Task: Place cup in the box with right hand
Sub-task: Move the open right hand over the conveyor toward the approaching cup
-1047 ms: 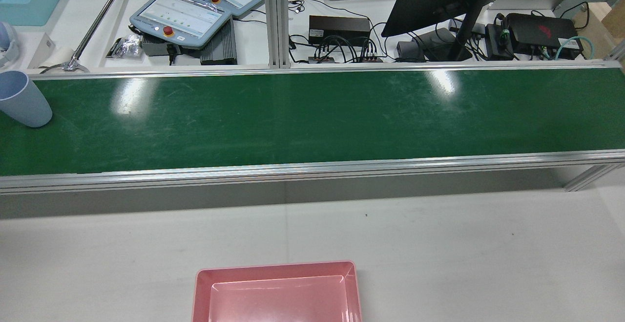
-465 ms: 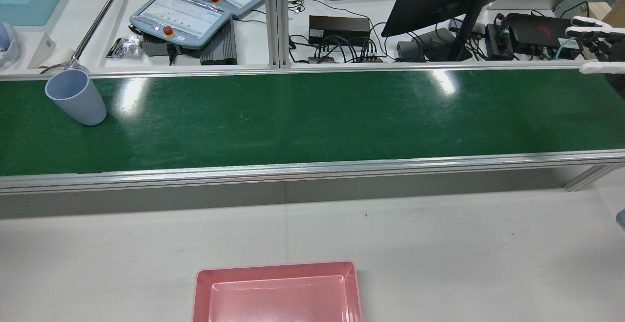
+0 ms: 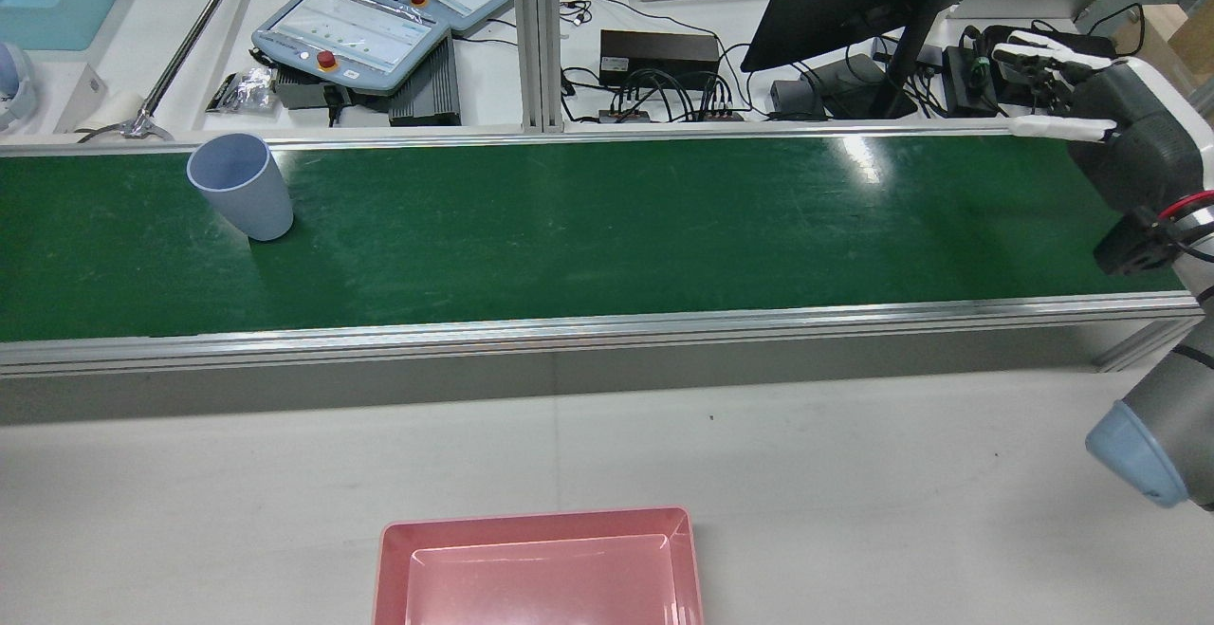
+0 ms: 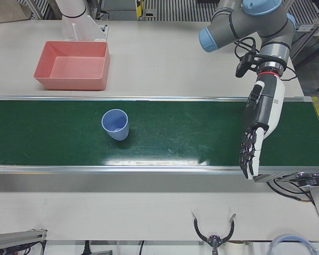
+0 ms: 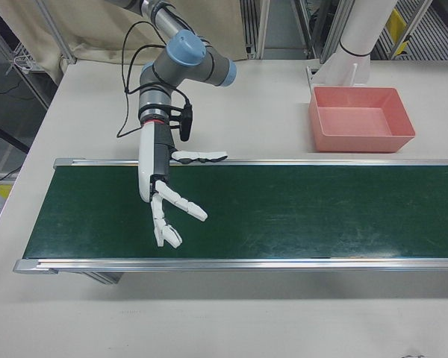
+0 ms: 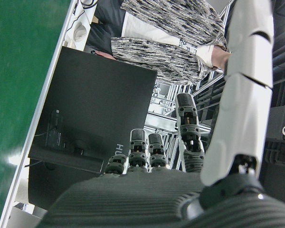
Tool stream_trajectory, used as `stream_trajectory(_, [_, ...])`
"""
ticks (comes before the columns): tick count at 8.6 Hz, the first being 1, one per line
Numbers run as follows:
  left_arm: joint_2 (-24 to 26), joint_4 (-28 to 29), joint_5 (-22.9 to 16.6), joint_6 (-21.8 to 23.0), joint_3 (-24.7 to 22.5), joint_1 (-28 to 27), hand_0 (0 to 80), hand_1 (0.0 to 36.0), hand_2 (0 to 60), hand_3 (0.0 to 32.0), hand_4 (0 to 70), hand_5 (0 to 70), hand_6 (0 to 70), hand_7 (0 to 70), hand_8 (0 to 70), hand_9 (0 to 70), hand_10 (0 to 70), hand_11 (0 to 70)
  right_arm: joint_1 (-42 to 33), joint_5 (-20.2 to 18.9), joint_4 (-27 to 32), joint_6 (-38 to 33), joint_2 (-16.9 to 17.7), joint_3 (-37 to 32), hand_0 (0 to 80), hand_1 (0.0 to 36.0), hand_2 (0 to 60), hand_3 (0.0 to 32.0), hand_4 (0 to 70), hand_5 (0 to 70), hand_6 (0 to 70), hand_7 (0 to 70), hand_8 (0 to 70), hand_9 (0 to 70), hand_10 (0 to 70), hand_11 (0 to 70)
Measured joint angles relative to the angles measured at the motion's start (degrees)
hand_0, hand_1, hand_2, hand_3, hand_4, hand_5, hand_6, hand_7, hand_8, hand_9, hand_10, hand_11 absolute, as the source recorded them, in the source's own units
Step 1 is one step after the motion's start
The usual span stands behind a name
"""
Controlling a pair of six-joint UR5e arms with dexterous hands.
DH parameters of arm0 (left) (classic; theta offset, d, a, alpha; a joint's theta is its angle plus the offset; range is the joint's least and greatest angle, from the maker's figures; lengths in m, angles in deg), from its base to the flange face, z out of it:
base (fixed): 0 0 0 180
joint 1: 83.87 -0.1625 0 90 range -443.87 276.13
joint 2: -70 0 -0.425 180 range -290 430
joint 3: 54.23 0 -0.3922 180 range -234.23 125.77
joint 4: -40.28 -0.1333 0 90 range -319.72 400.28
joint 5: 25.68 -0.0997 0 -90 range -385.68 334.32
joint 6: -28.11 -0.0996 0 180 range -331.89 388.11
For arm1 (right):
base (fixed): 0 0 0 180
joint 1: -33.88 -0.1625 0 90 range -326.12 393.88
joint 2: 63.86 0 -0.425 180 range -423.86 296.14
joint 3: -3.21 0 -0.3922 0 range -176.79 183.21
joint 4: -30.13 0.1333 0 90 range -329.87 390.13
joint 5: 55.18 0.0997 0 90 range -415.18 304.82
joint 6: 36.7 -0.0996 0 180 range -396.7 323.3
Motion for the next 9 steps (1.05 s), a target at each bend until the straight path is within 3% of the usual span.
stream_trajectory(1, [0.02,0.03,0.0,0.0,0.02,0.0,0.0,0.0,0.0,0.0,0.0,0.0,0.0,0.0,0.0,0.0,0.0,0.0,2.25,2.29,-0.2,1.25,-0.38,-0.13,53.7,20.5,16.3,0.0,18.5,6.7,6.3,21.2,11.0,19.8,2.5,5.5])
stream_trajectory(3, [0.03,0.04,0.0,0.0,0.03,0.0,0.0,0.0,0.0,0.0,0.0,0.0,0.0,0.0,0.0,0.0,0.0,0.0,5.7,5.34,-0.28,2.18,-1.03,-1.07,53.5,18.9,13.1,0.0,20.1,6.5,6.2,21.0,10.8,19.5,2.8,5.8])
stream_trajectory(4, [0.03,0.04,0.0,0.0,0.03,0.0,0.0,0.0,0.0,0.0,0.0,0.0,0.0,0.0,0.0,0.0,0.0,0.0,6.75,6.09,-0.23,2.24,-1.7,-2.07,54.1,15.4,3.1,0.0,21.5,6.4,6.1,20.2,10.6,19.2,3.3,6.6])
stream_trajectory(5, [0.03,0.05,0.0,0.03,0.03,0.0,0.0,0.0,0.0,0.0,0.0,0.0,0.0,0.0,0.0,0.0,0.0,0.0,7.38,6.49,-0.19,2.2,-2.26,-2.87,51.8,18.1,15.1,0.0,16.2,6.2,5.9,19.9,10.4,18.9,3.3,6.6])
stream_trajectory(6, [0.03,0.04,0.0,0.03,0.04,0.0,0.0,0.0,0.0,0.0,0.0,0.0,0.0,0.0,0.0,0.0,0.0,0.0,7.65,6.74,-0.17,2.13,-2.65,-3.28,52.9,12.8,2.6,0.0,22.6,5.7,5.8,19.8,10.1,18.6,3.1,6.0])
stream_trajectory(7, [0.03,0.02,0.0,0.02,0.04,0.0,0.0,0.0,0.0,0.0,0.0,0.0,0.0,0.0,0.0,0.0,0.0,0.0,7.77,7.04,-0.15,2.05,-3.13,-3.39,50.4,12.3,7.7,0.0,21.6,5.0,5.6,19.6,9.9,18.4,2.8,5.4])
stream_trajectory(8, [0.03,0.01,0.0,0.01,0.03,0.0,0.0,0.0,0.0,0.0,0.0,0.0,0.0,0.0,0.0,0.0,0.0,0.0,8.04,7.32,-0.15,2.02,-3.54,-3.31,51.7,10.7,2.4,0.0,24.3,5.0,5.5,19.4,9.9,18.3,2.5,5.0])
stream_trajectory(9, [0.03,0.0,0.0,0.01,0.04,0.0,0.0,0.0,0.0,0.0,0.0,0.0,0.0,0.0,0.0,0.0,0.0,0.0,8.53,7.41,-0.17,2.05,-3.75,-3.22,52.4,14.5,7.4,0.0,20.0,5.7,5.6,19.1,10.1,18.5,2.3,4.9])
